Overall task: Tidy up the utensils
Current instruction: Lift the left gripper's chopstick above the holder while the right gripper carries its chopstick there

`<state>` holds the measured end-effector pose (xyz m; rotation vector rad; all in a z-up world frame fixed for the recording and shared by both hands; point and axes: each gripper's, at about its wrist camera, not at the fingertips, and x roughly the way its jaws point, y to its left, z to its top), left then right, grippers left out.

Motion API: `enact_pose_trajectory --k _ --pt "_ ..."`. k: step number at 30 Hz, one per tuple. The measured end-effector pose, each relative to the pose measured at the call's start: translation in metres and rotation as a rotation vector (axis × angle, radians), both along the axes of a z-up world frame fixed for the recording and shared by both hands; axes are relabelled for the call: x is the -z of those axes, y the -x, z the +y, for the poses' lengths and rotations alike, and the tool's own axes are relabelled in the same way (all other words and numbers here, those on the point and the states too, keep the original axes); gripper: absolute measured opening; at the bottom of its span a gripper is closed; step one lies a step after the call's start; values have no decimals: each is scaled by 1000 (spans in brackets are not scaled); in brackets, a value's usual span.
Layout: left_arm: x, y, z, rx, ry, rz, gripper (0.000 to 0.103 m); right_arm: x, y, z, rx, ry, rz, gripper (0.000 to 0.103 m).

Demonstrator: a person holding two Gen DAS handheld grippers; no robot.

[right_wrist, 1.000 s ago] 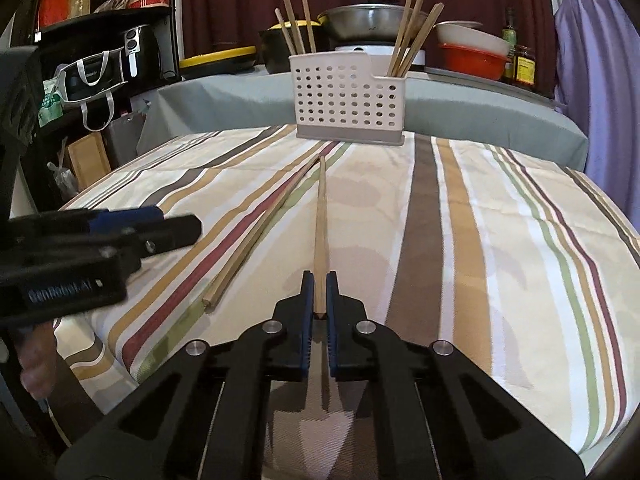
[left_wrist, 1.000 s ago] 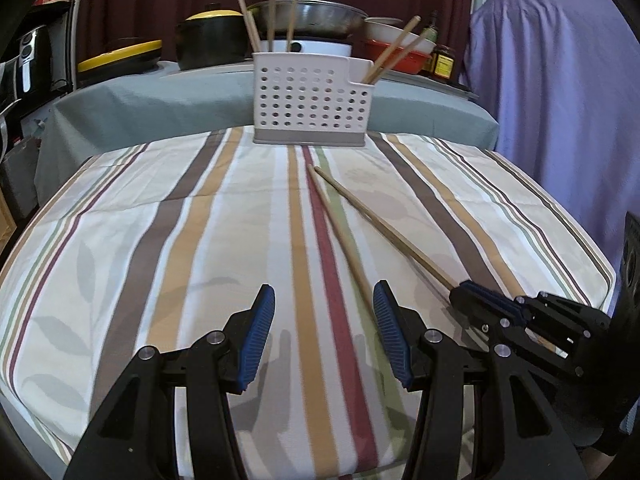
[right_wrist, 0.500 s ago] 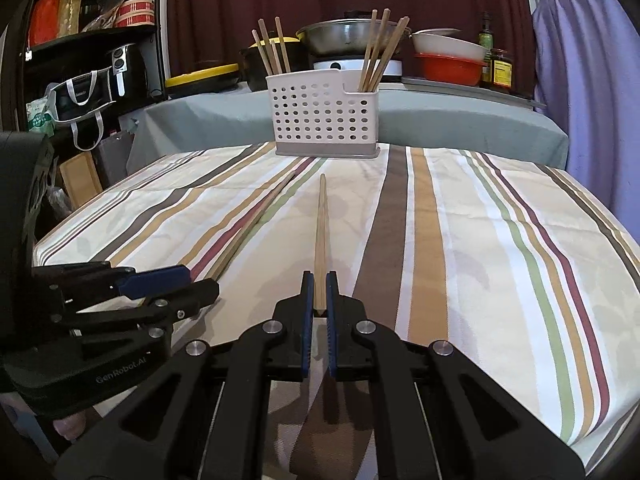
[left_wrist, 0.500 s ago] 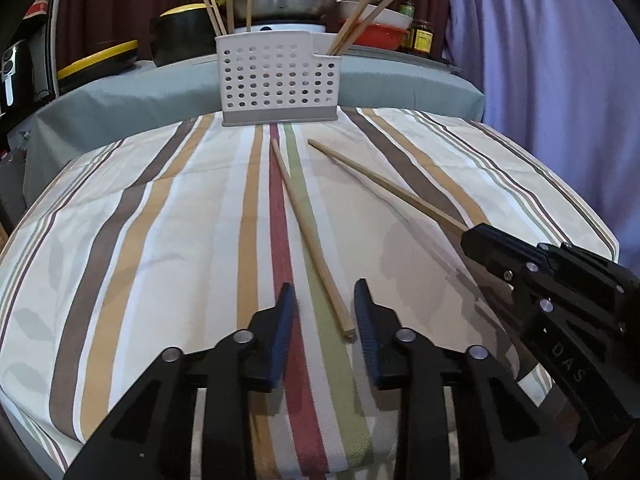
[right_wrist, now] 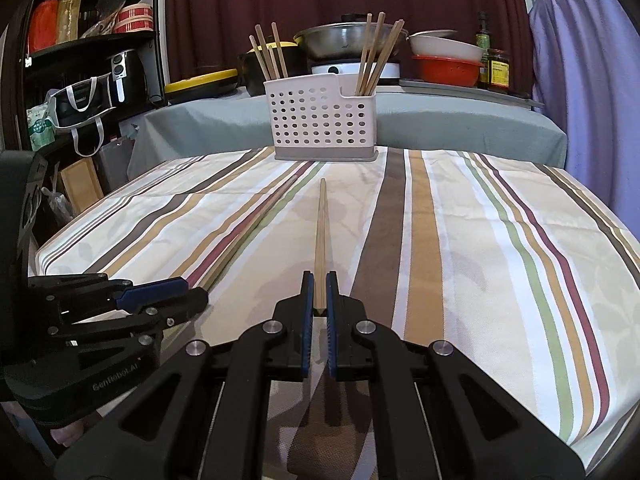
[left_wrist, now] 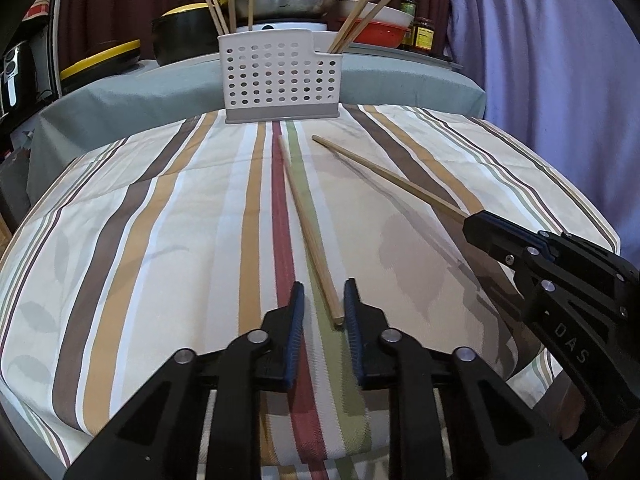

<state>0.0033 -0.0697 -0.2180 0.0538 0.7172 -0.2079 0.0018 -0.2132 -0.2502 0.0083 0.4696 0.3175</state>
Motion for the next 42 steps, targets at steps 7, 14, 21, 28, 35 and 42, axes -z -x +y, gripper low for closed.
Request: enact_pose_trajectory --k 7,14,21,28,35,42 --pt "0 1 7 -7 31 11 8 0 0 -1 -1 1 -2 7" --pt "-3 4 9 -12 36 -4 7 -4 2 0 2 5 -10 6" --pt "-15 8 13 -19 21 -65 7 -11 6 -1 11 8 -36 6" --pt "-33 13 15 -21 -2 -148 6 -26 14 -3 24 6 -91 6" --pt "-50 14 19 -24 0 -202 6 -42 21 -3 26 11 -143 6" --pt "-73 14 27 -36 25 -259 6 -63 25 -6 34 6 -201 6"
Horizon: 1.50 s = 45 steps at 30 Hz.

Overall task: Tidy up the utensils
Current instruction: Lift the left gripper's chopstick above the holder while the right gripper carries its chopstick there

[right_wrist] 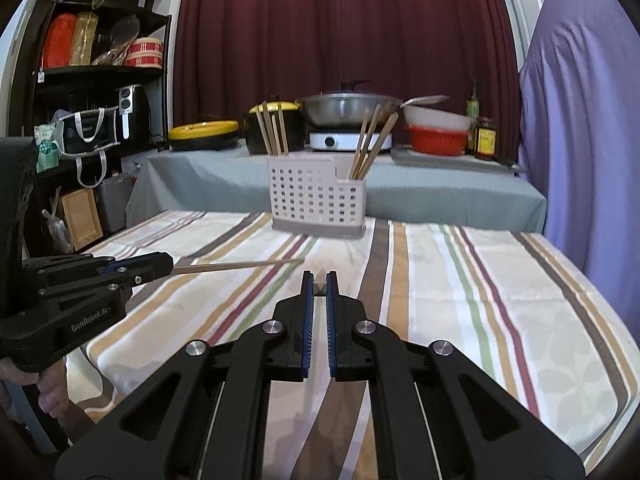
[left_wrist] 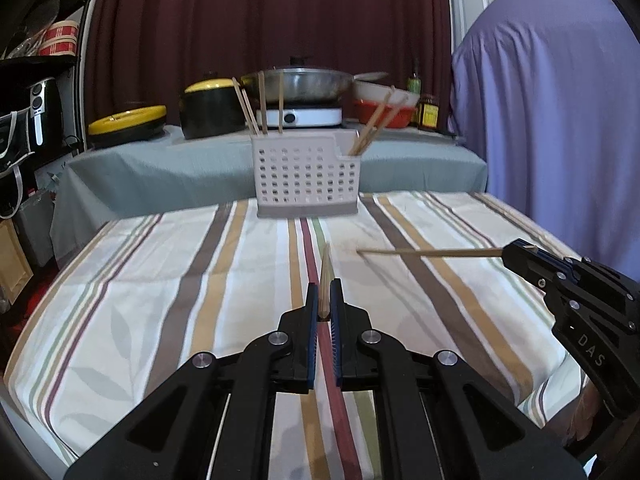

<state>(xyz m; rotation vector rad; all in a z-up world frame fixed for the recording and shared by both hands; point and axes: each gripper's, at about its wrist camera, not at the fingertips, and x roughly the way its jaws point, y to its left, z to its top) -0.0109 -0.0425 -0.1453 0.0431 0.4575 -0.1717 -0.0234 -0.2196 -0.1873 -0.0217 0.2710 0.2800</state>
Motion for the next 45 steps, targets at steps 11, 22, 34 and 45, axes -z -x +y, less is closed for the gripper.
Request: enact_pose_trajectory --k 11,22,34,45 --pt "-39 1 16 -25 28 -80 6 -38 1 -9 15 -14 -78 6" --pt "-66 -2 26 -28 36 -115 6 -63 -8 -15 21 -29 -105 6" --pt "-92 -13 44 -3 108 -106 6 -83 -20 -16 8 -39 -105 6" --pt "-116 -24 51 -1 97 -96 6 -101 -35 -15 -11 -35 -103 6"
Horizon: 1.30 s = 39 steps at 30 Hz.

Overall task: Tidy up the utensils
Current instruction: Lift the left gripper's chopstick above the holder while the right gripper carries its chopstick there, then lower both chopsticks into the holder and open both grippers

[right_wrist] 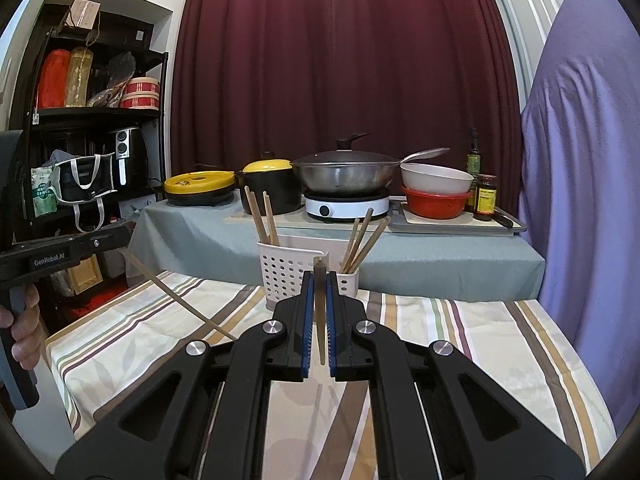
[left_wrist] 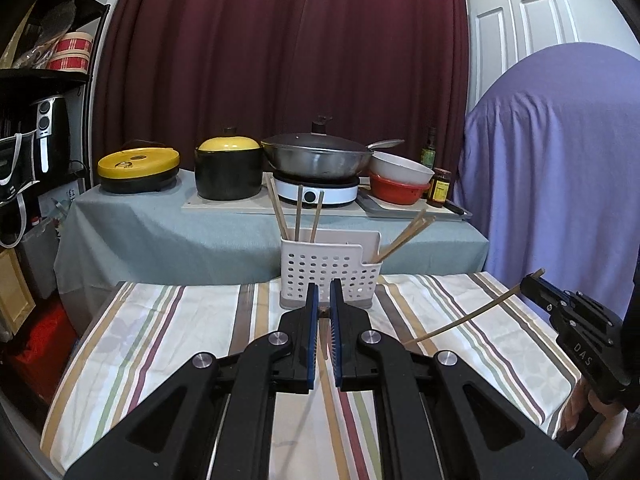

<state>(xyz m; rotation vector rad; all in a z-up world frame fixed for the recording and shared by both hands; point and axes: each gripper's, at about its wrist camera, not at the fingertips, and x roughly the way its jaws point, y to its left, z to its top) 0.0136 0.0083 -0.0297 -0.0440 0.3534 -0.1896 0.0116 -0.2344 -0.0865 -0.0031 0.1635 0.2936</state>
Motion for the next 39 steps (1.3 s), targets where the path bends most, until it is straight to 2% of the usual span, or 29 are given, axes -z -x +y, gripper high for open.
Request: enact_pose_trajectory --k 13,22,28,39 --pt "-36 -38 19 8 10 -31 6 -46 -37 2 -12 11 -60 6" --pt "-76 -73 30 5 24 -102 6 -89 -78 7 -29 27 -110 6" --pt "-97 -97 30 12 29 -141 6 -102 -107 9 -39 26 -91 6" --pt "-121 -133 23 31 15 -165 6 -110 -150 11 -59 53 -10 6"
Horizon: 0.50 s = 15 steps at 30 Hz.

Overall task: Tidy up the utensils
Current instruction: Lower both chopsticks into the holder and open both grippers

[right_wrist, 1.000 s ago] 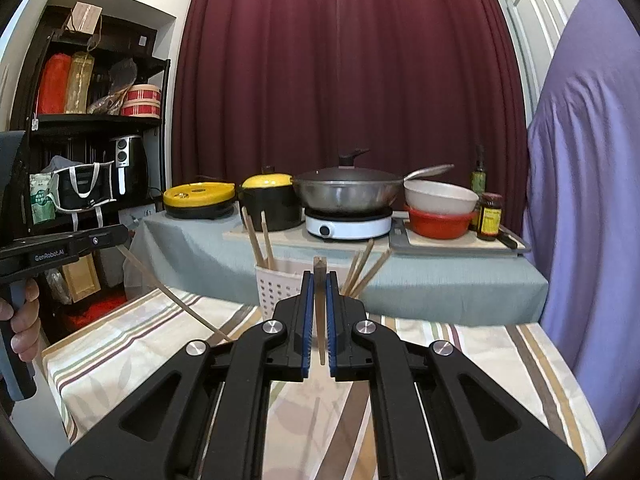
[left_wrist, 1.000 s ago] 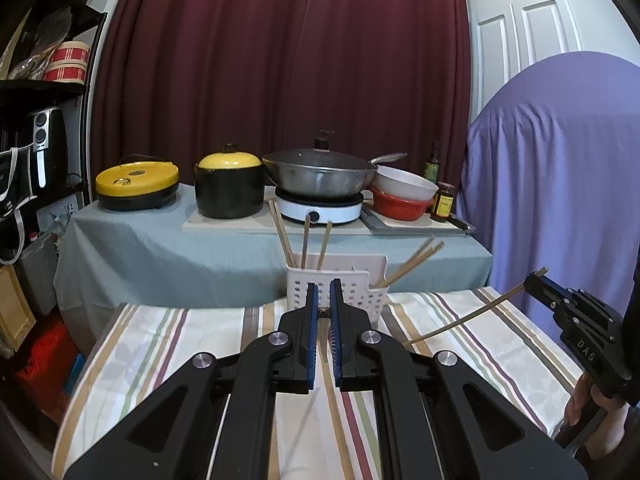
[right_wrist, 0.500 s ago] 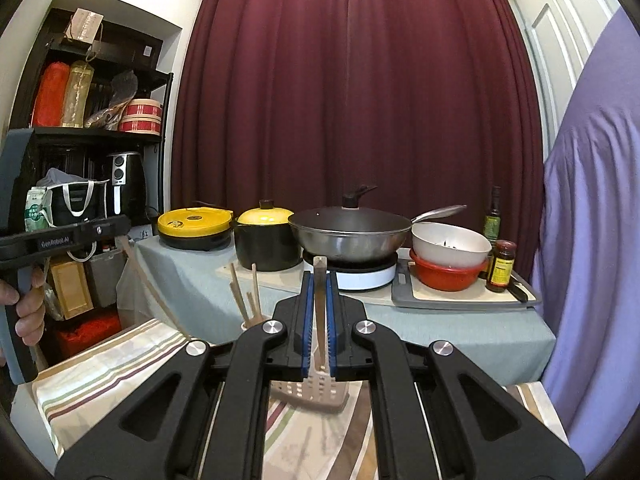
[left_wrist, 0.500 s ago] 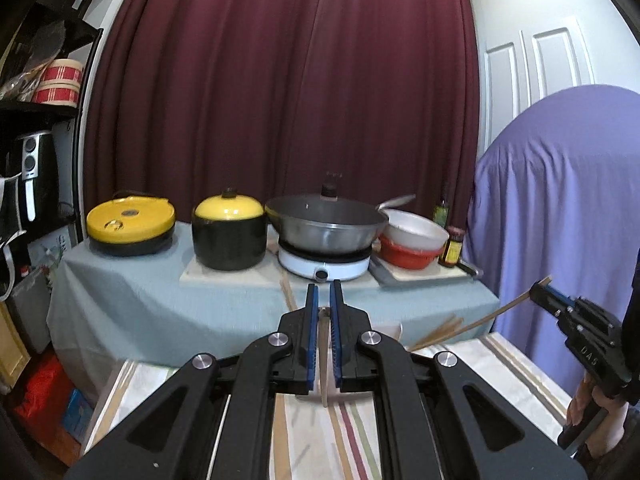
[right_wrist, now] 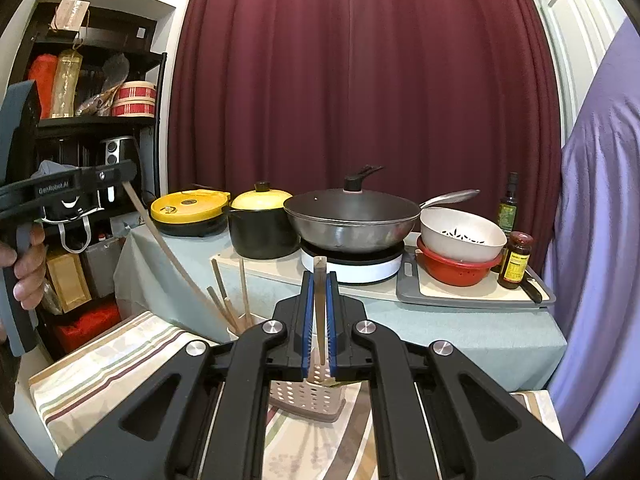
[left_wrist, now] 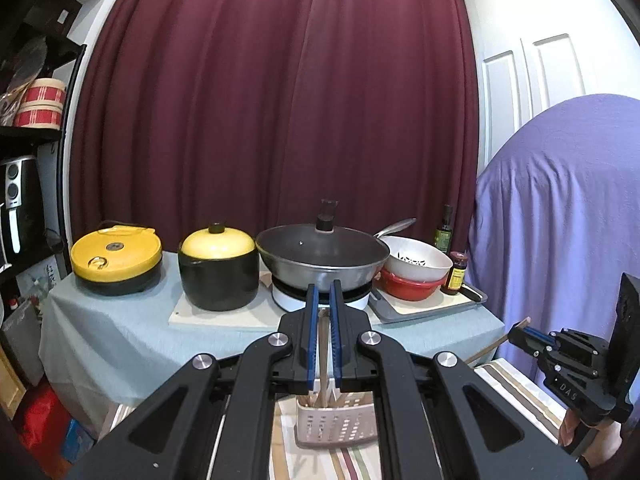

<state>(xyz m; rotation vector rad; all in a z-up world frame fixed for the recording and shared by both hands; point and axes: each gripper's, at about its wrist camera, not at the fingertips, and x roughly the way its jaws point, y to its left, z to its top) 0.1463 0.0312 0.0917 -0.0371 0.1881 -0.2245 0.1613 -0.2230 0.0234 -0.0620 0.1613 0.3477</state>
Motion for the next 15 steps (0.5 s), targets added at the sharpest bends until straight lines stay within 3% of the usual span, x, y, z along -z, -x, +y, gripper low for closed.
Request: enact_pose_trajectory --k 15 --pt "7 -36 -9 5 -4 26 6 18 -42 7 -15 15 98 6"
